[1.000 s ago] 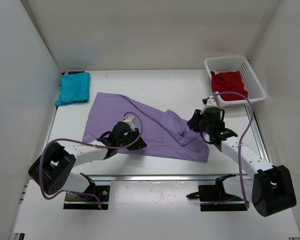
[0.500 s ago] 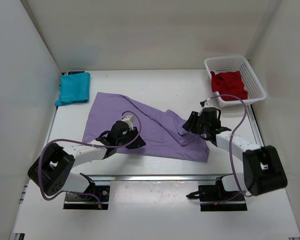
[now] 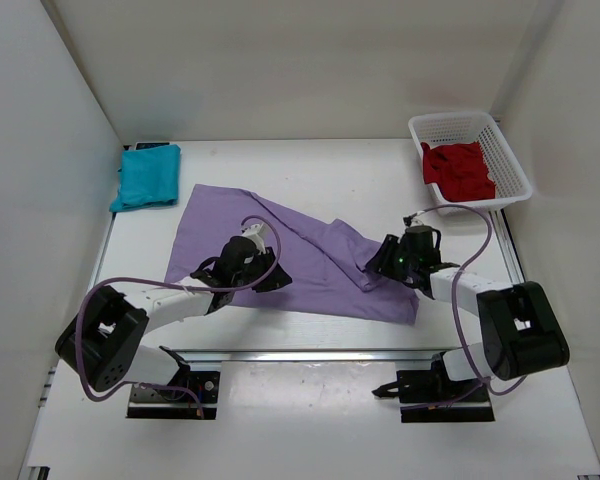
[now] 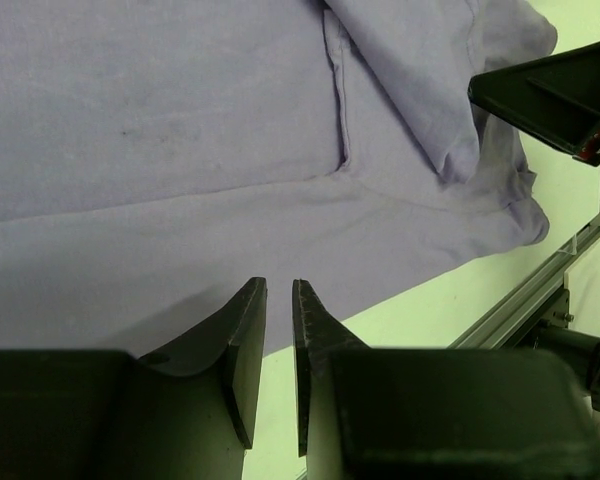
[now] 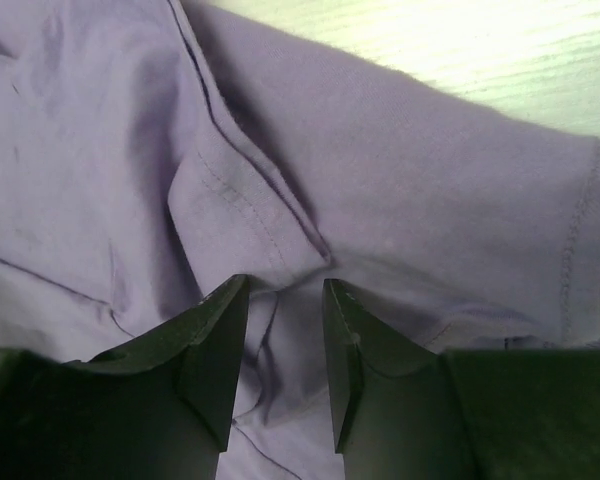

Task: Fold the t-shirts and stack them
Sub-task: Grap the side of the flattened tshirt furthest away from the robot with both arms

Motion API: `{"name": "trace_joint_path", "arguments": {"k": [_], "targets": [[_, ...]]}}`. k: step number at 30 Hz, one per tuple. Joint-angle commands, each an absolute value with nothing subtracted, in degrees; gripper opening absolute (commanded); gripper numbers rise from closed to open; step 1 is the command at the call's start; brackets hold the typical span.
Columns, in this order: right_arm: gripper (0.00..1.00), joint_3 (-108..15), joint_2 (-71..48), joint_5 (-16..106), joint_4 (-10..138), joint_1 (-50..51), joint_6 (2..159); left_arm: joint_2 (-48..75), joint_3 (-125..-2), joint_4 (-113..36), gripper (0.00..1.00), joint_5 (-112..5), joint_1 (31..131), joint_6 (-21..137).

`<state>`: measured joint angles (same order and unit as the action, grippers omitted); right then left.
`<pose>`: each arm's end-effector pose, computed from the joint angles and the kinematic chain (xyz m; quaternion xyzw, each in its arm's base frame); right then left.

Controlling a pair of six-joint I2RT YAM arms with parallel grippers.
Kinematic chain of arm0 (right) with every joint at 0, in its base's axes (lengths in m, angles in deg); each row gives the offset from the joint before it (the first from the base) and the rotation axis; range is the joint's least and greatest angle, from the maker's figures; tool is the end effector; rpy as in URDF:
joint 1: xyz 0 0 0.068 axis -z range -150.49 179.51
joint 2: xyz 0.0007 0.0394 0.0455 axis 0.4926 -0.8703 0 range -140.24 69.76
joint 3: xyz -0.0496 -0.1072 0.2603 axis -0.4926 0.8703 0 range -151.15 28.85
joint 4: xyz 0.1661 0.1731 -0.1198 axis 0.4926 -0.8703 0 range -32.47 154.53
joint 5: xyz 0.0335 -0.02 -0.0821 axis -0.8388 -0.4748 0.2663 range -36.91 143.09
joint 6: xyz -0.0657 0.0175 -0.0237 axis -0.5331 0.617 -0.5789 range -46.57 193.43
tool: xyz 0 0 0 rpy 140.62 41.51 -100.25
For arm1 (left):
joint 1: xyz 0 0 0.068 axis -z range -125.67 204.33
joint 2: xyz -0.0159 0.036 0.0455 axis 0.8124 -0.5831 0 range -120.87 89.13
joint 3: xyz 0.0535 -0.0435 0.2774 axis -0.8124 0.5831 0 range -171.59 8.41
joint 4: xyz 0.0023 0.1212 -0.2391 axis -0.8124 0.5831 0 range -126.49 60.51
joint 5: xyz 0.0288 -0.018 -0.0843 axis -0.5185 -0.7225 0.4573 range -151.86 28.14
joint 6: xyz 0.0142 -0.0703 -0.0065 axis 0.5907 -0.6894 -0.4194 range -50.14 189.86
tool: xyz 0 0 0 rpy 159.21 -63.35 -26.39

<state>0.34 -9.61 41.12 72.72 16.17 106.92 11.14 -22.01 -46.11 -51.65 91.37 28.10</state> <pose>0.2615 0.0747 0.1388 0.1181 0.9042 0.2463 0.3284 0.2181 -0.1778 0.1577 0.0022 0.8959 -0.3392 0.2869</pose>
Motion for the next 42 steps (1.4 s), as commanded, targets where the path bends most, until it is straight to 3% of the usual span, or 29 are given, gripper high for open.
{"name": "trace_joint_path", "arguments": {"k": [1,14,22,32,39,42], "targets": [[0.34,-0.4,-10.3,40.7,77.8,16.5,108.3,12.1,-23.1,-47.3,0.28,-51.9,91.2,27.9],[0.08,-5.2,-13.3,44.8,77.3,15.4,106.0,11.4,-25.1,-46.0,0.28,-52.0,89.6,28.4],[0.02,-15.3,-16.7,52.2,73.6,15.5,99.6,8.3,-30.3,-44.5,0.29,-52.2,78.5,28.1],[0.0,-38.4,-31.8,48.2,68.8,21.9,93.0,-3.0,-42.8,-44.8,0.28,-54.8,68.0,25.9],[0.0,-55.2,-41.2,49.7,59.9,25.3,89.3,-12.3,-59.3,-33.7,0.33,-66.3,60.7,31.6],[0.0,-59.6,-44.8,48.4,58.3,26.1,89.0,-17.6,-64.1,-32.4,0.41,-68.6,58.4,31.9]]}}
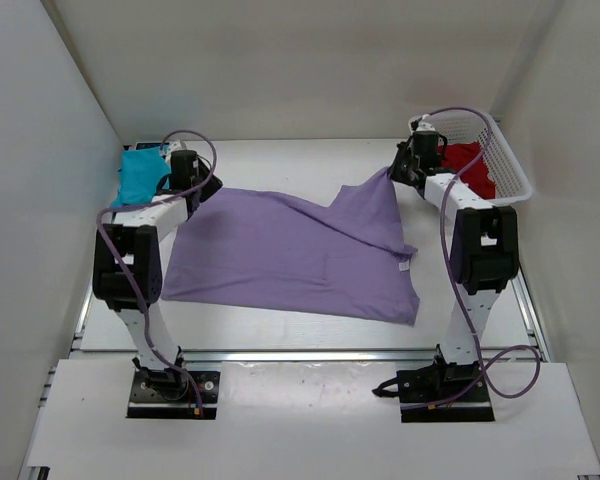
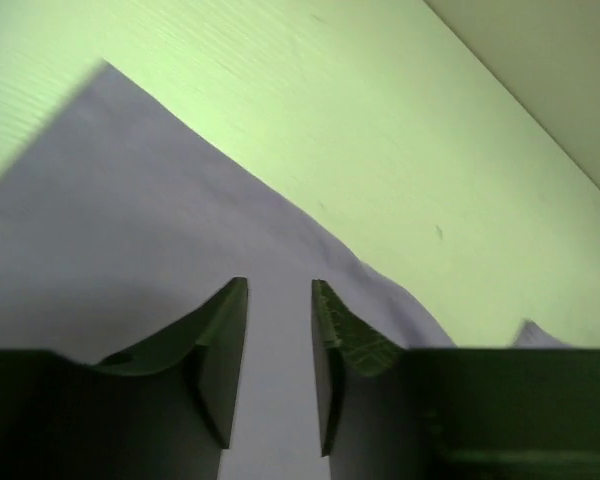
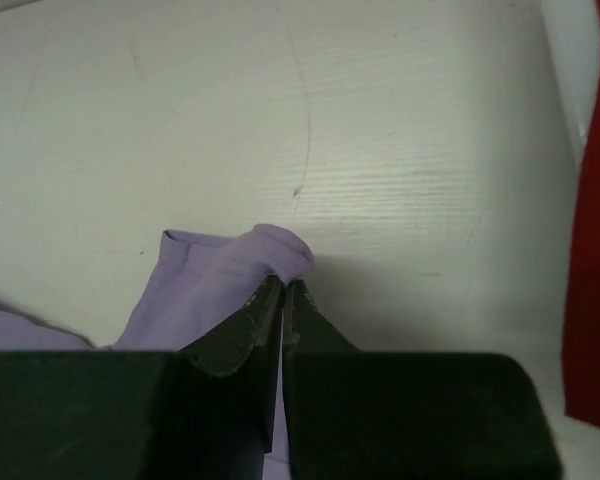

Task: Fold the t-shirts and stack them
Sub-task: Grap the side of the flattened tshirt furthest away from the robot with both arms

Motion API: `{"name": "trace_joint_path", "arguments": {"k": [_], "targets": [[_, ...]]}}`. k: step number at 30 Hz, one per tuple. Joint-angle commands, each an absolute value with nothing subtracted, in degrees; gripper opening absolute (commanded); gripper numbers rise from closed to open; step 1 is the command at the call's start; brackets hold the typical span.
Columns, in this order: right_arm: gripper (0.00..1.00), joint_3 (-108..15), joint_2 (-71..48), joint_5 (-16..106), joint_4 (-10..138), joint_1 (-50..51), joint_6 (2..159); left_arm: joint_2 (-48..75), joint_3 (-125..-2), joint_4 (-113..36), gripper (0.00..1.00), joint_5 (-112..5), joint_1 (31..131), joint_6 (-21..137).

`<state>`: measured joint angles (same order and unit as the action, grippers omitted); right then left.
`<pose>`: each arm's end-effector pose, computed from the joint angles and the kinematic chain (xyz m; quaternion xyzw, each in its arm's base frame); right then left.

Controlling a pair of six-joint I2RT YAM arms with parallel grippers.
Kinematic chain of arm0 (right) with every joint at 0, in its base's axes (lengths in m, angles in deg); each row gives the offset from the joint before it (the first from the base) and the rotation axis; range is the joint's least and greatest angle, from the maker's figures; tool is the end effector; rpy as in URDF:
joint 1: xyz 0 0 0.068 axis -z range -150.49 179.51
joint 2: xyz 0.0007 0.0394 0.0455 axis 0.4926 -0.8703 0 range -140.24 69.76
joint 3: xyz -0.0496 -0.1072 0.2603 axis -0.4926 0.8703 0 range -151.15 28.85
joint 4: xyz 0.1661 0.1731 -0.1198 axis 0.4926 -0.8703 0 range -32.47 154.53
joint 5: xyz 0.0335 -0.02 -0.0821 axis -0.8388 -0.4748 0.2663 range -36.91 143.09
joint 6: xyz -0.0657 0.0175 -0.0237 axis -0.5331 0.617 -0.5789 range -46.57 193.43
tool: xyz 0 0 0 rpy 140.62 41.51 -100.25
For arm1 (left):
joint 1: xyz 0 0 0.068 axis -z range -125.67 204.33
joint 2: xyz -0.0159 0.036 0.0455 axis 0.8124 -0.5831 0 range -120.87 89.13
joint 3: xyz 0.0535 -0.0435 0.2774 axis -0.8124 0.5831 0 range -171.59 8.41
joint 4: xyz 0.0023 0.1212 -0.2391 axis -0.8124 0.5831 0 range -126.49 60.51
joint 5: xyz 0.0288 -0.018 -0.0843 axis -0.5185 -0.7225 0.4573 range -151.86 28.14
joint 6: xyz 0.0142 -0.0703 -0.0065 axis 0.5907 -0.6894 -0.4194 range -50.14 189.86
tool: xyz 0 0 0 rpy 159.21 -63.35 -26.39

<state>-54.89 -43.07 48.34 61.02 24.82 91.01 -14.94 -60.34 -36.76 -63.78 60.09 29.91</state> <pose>0.4874 0.0449 0.2271 0.0786 0.8731 0.1283 0.4637 0.4351 -0.0419 0.2091 -0.2681 0.8457 -0.1655 0.4308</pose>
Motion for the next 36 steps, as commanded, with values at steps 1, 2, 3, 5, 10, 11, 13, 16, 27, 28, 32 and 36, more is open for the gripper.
{"name": "trace_joint_path", "arguments": {"k": [1,2,3,5,10,11,13,16,27,28,32,36], "targets": [[0.0,-60.1,-45.6,48.2,57.7,26.3,88.6,-19.1,-66.5,-31.3,0.44,-69.4,57.5,32.4],[0.0,-61.8,-47.0,48.3,56.6,26.2,88.5,-21.5,-69.5,-29.6,0.46,-71.0,57.0,32.9],[0.0,-63.9,-48.4,47.7,56.4,26.3,88.3,-24.0,-72.7,-28.7,0.47,-72.0,56.9,34.0],[0.0,-65.2,-49.6,47.2,55.7,26.1,87.7,-27.8,-77.2,-25.2,0.49,-72.5,55.7,35.0],[0.0,-65.8,-51.1,47.0,56.3,26.6,87.8,-35.0,-86.5,-21.4,0.54,-74.8,55.1,36.8],[0.0,-66.8,-51.5,47.2,56.6,26.7,87.8,-35.9,-88.3,-19.6,0.54,-75.2,55.4,37.4],[0.0,-68.5,-52.6,47.0,55.7,27.3,87.6,-38.9,-93.4,-16.7,0.56,-76.4,54.9,38.5],[0.0,-72.8,-55.0,45.6,54.0,27.8,87.8,-41.9,-97.4,-15.2,0.56,-77.0,55.0,38.6],[0.0,-80.1,-57.9,43.3,51.9,27.9,88.0,-46.0,-106.6,-7.4,0.47,-78.4,54.6,41.7],[0.0,-80.0,-57.6,43.2,51.7,27.9,87.8,-46.1,-106.7,-6.7,0.49,-78.0,54.7,42.4],[0.0,-77.9,-56.0,42.0,53.4,28.2,88.7,-51.1,-115.9,0.5,0.57,-76.6,54.9,44.5],[0.0,-75.2,-54.5,40.4,55.2,27.9,90.1,-51.5,-116.5,0.9,0.59,-74.6,54.8,44.7]]}}
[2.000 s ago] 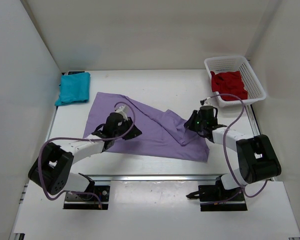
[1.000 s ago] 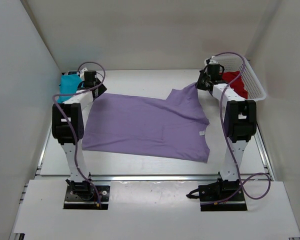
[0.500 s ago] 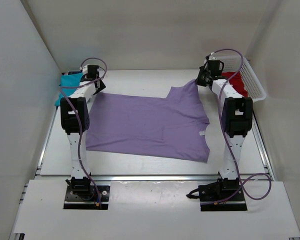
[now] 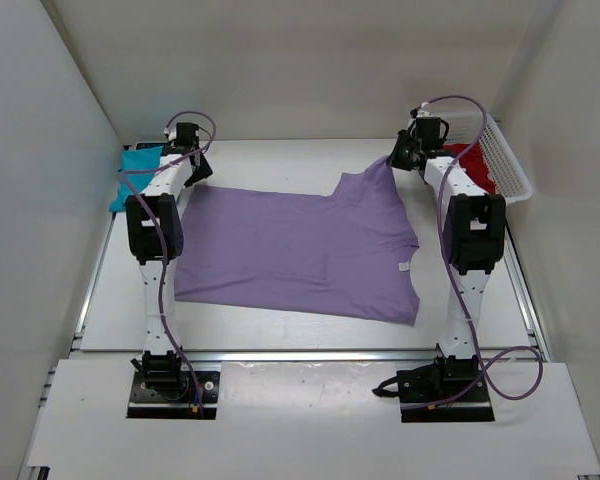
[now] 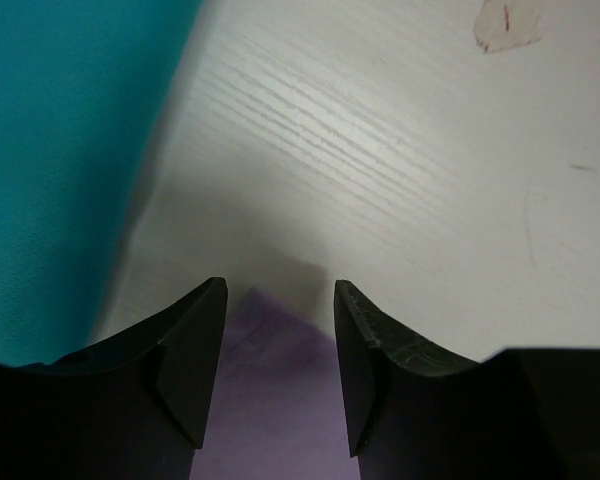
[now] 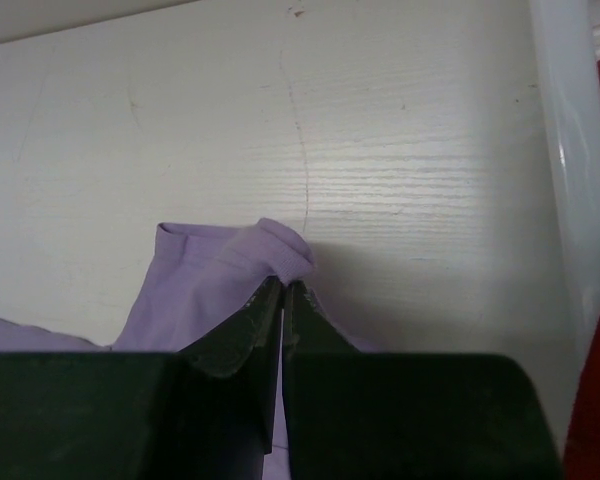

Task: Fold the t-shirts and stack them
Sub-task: Grap the side of the flattened tshirt furthest away from the robot with both arms, then fold the other side of the tshirt into a rectangle

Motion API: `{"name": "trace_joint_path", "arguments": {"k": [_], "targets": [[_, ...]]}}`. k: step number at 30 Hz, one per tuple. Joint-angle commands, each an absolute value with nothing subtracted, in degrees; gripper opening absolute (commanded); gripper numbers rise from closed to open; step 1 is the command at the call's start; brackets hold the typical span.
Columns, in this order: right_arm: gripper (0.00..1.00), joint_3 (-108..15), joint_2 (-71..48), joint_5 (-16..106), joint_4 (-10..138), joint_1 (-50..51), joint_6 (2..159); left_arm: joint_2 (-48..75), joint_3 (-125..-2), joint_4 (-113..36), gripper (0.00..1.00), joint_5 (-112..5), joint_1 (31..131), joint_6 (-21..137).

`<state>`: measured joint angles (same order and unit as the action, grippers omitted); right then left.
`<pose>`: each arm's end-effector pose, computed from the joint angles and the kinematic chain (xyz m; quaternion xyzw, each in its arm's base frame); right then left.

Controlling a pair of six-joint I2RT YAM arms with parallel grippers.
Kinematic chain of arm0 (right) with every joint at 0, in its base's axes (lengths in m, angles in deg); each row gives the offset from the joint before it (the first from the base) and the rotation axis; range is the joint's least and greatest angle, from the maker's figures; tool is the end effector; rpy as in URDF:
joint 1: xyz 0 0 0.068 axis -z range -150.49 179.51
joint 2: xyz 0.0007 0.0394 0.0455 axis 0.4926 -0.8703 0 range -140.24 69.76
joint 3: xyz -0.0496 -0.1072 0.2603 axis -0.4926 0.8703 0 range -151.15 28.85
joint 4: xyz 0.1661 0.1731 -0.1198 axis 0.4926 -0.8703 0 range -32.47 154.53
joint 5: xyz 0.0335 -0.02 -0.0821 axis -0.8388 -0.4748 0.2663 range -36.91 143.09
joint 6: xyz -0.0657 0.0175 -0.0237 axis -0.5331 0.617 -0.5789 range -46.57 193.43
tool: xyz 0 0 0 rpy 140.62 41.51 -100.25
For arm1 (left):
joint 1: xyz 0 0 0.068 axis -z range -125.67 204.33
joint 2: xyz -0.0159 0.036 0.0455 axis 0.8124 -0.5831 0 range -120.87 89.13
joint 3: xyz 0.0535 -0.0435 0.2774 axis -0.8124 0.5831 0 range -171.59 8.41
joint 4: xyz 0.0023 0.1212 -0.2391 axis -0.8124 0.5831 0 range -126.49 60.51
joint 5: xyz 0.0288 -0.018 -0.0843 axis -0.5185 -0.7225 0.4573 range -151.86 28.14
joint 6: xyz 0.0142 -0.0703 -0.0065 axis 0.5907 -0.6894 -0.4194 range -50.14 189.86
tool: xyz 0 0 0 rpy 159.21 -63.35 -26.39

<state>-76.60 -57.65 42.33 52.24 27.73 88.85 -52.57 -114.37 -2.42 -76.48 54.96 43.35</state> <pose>0.5537 0.0283 0.2206 0.0610 0.8791 0.1516 0.4478 0.5750 0.0087 0.1553 -0.2499 0.9077 0.0434 0.3343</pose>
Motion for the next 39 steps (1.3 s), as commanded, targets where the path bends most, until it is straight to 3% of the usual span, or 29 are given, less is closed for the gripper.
{"name": "trace_joint_path", "arguments": {"k": [1,3,12,14,19,21,28,33,39], "targets": [[0.0,-74.5,-54.0,40.2,55.0,27.6,90.0,-52.1,-117.2,1.7,0.57,-74.0,54.8,44.9],[0.0,-73.7,-52.8,40.5,55.6,27.3,89.5,-52.7,-118.4,2.6,0.48,-73.6,54.6,45.7],[0.0,-71.0,-48.9,39.5,57.8,27.5,91.0,-53.1,-119.2,5.6,0.48,-74.7,54.8,48.6],[0.0,-69.2,-47.9,39.3,58.4,27.4,90.7,-53.2,-119.4,5.5,0.39,-74.7,54.8,48.6],[0.0,-67.9,-46.7,38.8,58.6,27.5,90.7,-53.3,-120.2,5.3,0.07,-75.5,55.0,47.4],[0.0,-67.1,-46.0,38.6,57.5,27.3,90.0,-53.4,-120.7,5.6,0.0,-75.2,55.5,47.5],[0.0,-55.9,-36.6,39.7,58.5,25.9,90.9,-44.0,-112.6,1.8,0.0,-73.2,56.1,46.7],[0.0,-40.0,-25.5,39.8,61.7,23.6,93.8,-26.4,-92.8,-7.7,0.0,-71.4,55.3,46.1],[0.0,-25.8,-11.0,42.9,62.9,22.4,95.0,-15.0,-73.7,-13.0,0.0,-70.4,54.3,46.6]]}}
